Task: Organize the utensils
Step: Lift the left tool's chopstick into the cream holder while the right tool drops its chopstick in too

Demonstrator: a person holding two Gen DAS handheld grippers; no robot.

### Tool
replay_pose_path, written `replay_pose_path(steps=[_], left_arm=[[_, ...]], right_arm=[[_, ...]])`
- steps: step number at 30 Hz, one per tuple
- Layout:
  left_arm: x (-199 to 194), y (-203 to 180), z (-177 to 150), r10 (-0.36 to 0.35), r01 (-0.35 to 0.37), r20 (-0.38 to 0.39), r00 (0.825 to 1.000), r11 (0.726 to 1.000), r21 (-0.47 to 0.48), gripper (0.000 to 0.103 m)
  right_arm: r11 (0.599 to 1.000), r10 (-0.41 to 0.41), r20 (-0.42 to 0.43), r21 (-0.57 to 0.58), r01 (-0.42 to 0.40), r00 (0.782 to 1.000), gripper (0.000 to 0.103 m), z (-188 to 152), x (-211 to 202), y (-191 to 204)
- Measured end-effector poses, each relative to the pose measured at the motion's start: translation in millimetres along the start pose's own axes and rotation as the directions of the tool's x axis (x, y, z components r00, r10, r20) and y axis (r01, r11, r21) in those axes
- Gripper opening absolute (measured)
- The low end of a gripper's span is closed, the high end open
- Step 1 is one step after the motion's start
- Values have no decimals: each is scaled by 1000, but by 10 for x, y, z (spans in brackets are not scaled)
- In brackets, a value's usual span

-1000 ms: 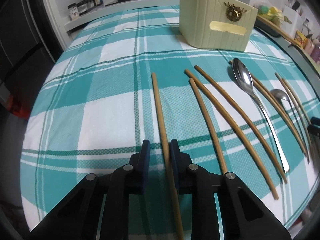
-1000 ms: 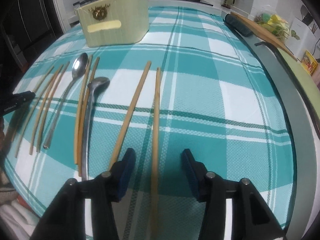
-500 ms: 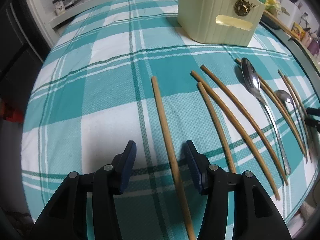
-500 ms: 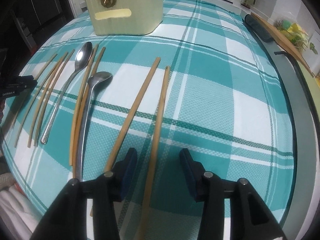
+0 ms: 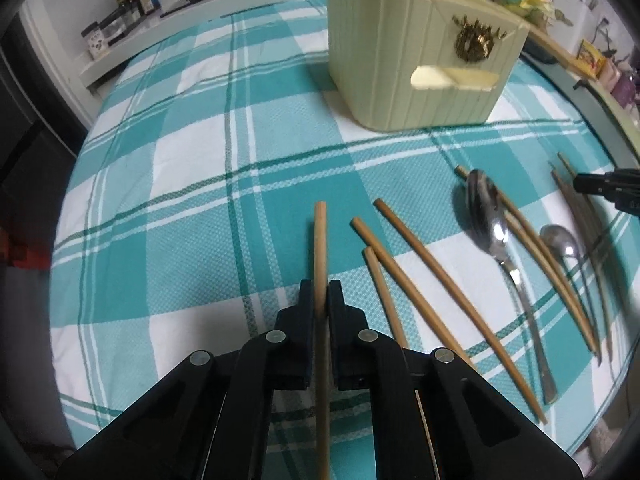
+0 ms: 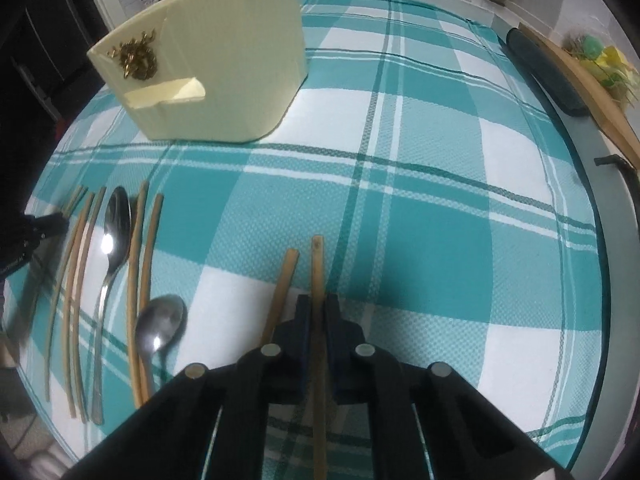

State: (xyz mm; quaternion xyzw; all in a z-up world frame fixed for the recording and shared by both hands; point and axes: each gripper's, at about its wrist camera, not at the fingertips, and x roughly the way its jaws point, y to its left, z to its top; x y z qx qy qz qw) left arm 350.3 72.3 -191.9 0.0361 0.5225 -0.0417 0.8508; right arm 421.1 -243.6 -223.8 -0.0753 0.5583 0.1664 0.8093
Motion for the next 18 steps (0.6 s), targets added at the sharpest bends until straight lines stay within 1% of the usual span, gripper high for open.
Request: replay_pose_path(steps=[1,3,5,9,11,13,18], left_arm=[[-127,15,-2,-10,11,34,999,1000,-9,5],[-371,41,15,-9,11,98,995,1000,-17,5],[-623,88,25,-24,30,161,987,999,-31,5],[-1087,182,52,-65,86,265,962,994,-68,5],[-1282,196,61,-75,101,312,947,992,-69,5],[-1416,203,65,-82,112,342,936,992,-66,5],[-1632,170,25,-112,148,401,909,987,-58,6]], right_arm=[[1000,20,27,22,-20,999,7,-4,-74,-16],[998,46,84,41,-50,995,7,-23,-263,-9],[996,69,148,45,-76,987,7,-49,-502,26],[990,119,282,40,-135,952,7,-82,-1044,142],[990,125,335,16,-139,934,7,-106,-1305,247],[992,120,379,-9,-126,918,7,-118,-1520,345],[992,124,458,-60,-108,880,7,-140,-1848,502]])
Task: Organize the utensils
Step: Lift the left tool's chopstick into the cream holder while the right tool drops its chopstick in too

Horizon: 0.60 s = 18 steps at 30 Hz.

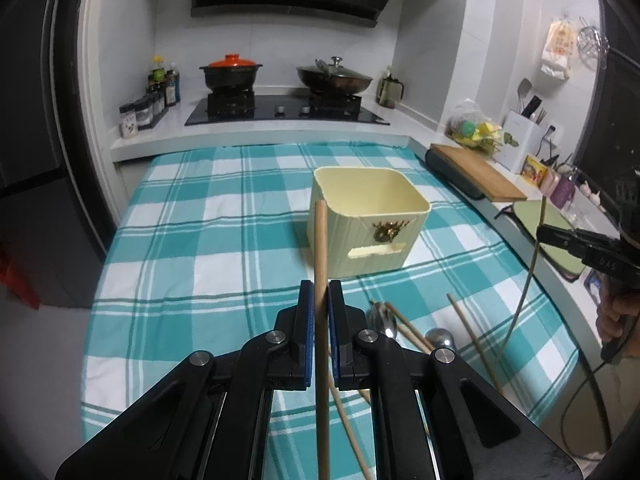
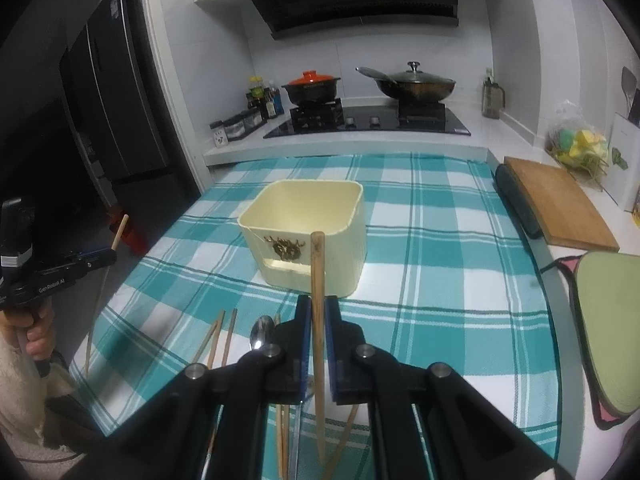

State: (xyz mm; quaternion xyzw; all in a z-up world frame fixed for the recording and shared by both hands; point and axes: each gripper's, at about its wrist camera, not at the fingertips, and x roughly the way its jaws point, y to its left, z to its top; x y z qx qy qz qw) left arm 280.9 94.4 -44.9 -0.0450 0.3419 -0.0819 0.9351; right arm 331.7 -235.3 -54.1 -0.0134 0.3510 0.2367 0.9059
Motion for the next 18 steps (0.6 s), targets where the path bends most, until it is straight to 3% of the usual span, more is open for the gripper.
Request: replay_pose_path(steps=[12,18], left_arm=[[-28,62,2,-10,12,38,999,998,-58,5],[-233,-21,364,-45,48,84,995,999,-25,5]], right_arm=[[998,3,96,-58,3,995,7,41,-230,299],[999,0,143,-41,6,990,7,256,-258,287]])
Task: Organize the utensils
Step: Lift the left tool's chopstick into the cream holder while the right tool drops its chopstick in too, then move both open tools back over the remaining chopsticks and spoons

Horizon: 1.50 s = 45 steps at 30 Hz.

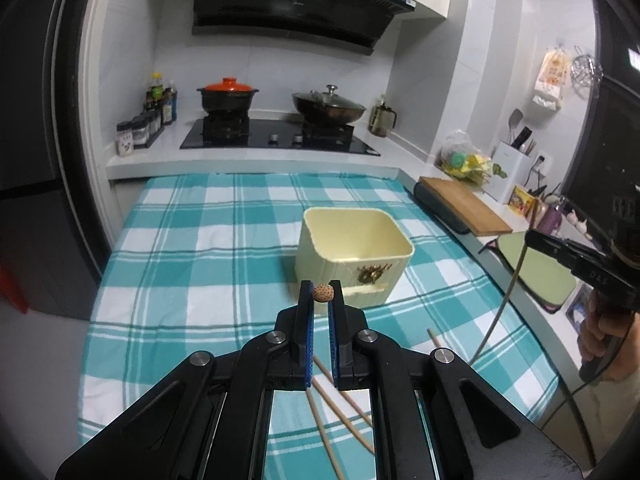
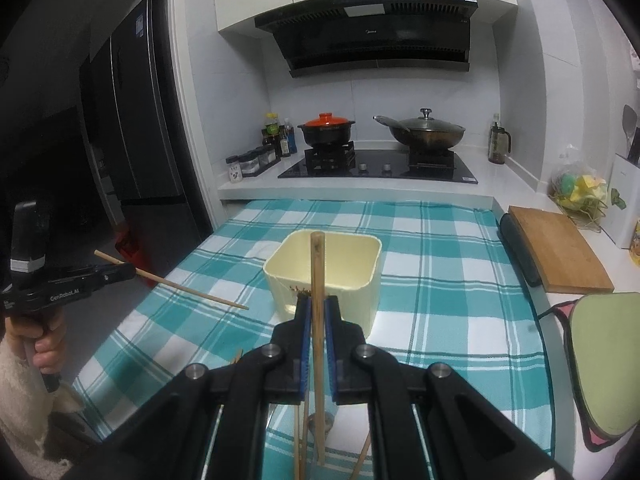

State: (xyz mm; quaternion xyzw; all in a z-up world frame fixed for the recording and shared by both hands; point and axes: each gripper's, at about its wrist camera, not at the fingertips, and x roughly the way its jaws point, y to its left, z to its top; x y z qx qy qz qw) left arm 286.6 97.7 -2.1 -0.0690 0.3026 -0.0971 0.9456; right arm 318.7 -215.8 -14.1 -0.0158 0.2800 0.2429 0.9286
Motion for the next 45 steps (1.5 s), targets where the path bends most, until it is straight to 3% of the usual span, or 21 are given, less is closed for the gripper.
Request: replay_pose_path(steps=[7,11,14,17,20,27,29,31,33,36,37,40,41,42,45], left_arm=[[39,-194,755,-30,28,41,999,998,51,5],[442,-281,1048,-16,18,-32,999,997,72,5],[857,-290,1108,-4,14,-134,991,997,70,5],[1259,-256,1058,-20,32,-252,967,998,45,5],[1625,-228,970,-10,25,-345,939,999,40,5],[2233,-186,916,42,-32,-404,914,999,32,6],[2364,-173,946,69,-61,-391,918,998,32,6],[2451,-155,1004,91,-91,-378,921,996,20,14],[2469,-137,1079,104,-111,-356,929,994,1,42],[2294,-148,1225,117,-125,-288,950,992,-11,56],[2200,-158,1275,113,-120,-266,957,993,-9,57],[1727,-221,1407,125,-124,-146,981,992,14,74],[1532,-242,1424,134,-132,-98,986,991,22,85],[1357,-259,1433,136,-134,-52,989,990,32,93],[785,-313,1325,132,-138,68,989,987,84,99]], right_arm=[[1000,20,169,19,-24,985,7,785,-10,7],[1000,14,263,15,-19,965,7,1234,204,12],[1000,3,284,-3,-2,959,7,1394,540,6],[1000,-12,212,4,11,977,7,1377,986,-59],[999,-16,79,42,13,997,7,1269,1422,-170],[998,-50,-134,41,56,990,7,948,2080,-346],[996,-74,-157,35,81,985,7,887,2195,-390],[996,-74,-186,43,84,980,7,859,2320,-456],[994,-72,-189,68,86,979,9,874,2369,-517],[987,-97,-156,113,115,983,41,956,2322,-656],[983,-101,-130,141,119,986,50,997,2237,-708],[975,-102,-68,190,113,992,50,1166,1963,-810],[974,-109,-48,193,116,993,50,1215,1848,-823],[974,-117,-26,192,120,993,50,1262,1690,-821],[976,-123,38,184,114,992,55,1319,1184,-785]])
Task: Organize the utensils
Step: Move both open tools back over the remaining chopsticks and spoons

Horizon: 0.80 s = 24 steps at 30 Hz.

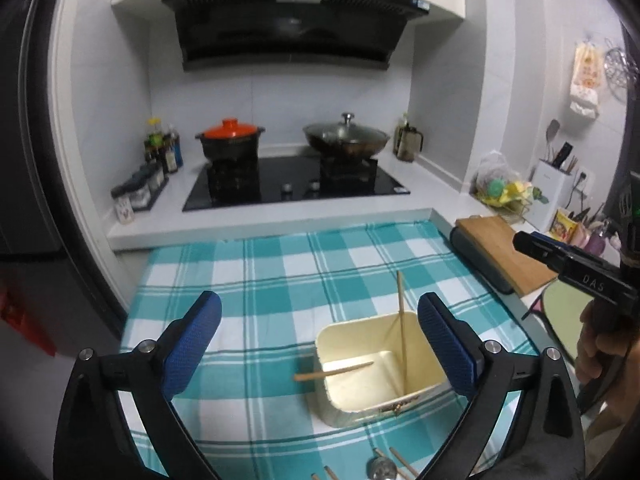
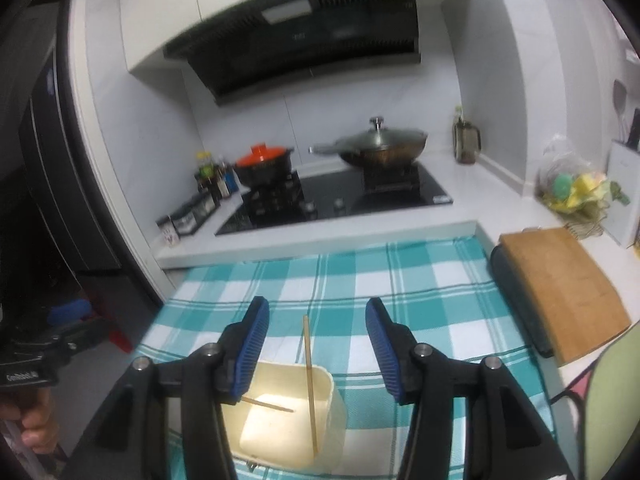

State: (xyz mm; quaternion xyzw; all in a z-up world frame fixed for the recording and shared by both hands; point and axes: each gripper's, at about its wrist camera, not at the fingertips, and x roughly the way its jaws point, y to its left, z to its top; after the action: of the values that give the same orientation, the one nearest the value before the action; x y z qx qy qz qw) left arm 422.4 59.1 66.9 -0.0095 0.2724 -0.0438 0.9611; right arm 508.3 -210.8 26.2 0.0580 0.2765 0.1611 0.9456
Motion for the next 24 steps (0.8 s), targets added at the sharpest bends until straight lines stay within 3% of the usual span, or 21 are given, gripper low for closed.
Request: replay_pose_path(steps=[2,5,8,11,13,16,20,24], left_arm=[[-305,6,-134,-2,1,32,999,999,46,100],[-644,39,-491,-11,9,23,1000,997,76,100],[-827,117,-1026,-24,26,-54,998,999,34,100],[-941,136,-1582,-52,55,-165,985,998,15,100],[-1028,137,-1926,-30,29,-200,979,1000,-9,103],[-1117,96,-2337,30,-36,-230,973,999,-21,103],[-1215,35,-2694,27,-47,-191,981,994,-97,103],[-1130,-60,-2951,44,-75,-207,977,987,-143,103]], right_arm=[[1000,-2,28,-14,3,1000,59,-17,-335,-5],[998,-18,54,-54,20,998,61,-149,-823,-1],[995,-39,66,-92,45,997,64,-406,-1264,-30],[991,-54,67,-120,62,996,64,-761,-1630,-80],[983,-93,68,-150,103,993,64,-1067,-1839,-104],[969,-151,76,-187,163,986,64,-1524,-2087,-124],[961,-212,86,-160,224,973,64,-2087,-2259,-187],[966,-225,53,-120,230,973,64,-2620,-2199,-150]])
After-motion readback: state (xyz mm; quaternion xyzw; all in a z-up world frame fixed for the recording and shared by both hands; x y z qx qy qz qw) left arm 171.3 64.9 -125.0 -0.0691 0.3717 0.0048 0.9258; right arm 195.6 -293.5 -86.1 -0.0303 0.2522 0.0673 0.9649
